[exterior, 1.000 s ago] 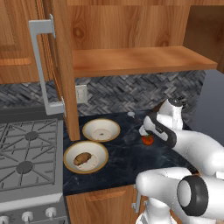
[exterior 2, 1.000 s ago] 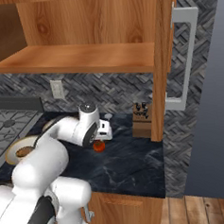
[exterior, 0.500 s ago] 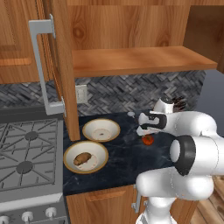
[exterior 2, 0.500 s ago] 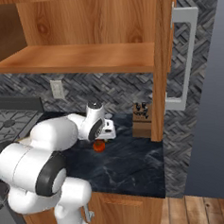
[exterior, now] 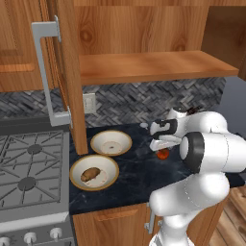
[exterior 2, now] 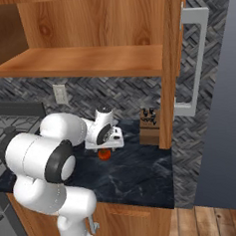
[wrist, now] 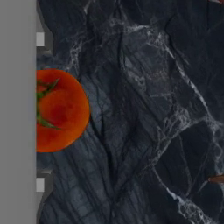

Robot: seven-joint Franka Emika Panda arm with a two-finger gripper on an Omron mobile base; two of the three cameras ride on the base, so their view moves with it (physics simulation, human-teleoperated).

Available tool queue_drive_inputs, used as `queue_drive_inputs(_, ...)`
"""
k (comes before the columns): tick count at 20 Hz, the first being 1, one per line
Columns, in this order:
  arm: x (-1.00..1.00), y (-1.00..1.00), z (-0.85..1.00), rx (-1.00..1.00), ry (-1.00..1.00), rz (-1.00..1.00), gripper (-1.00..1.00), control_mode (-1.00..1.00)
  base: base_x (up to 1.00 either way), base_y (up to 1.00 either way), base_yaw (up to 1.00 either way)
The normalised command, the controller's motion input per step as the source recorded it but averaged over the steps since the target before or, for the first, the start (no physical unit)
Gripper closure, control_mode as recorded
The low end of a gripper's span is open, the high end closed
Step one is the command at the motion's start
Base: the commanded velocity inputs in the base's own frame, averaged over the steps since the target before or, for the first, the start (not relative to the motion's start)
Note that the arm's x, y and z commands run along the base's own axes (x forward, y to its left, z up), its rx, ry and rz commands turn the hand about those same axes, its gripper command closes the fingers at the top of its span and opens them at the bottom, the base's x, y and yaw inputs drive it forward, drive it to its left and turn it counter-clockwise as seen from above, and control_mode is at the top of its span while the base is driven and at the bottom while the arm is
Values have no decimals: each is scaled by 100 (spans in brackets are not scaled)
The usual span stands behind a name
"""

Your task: Pick both bowls and place them on the counter. Then place the tomato in one bowl and place the potato in the other bowl.

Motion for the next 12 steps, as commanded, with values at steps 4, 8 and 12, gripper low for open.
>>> queue_drive_inputs(4,0,-1,-20,-2,1,2,-100,-100,0,0,0)
queue_drive_inputs(8,1,0,-22,-2,0,2,-100,-100,0,0,0)
queue_drive_inputs(12,-5,0,-17,-2,0,1,-100,-100,0,0,0)
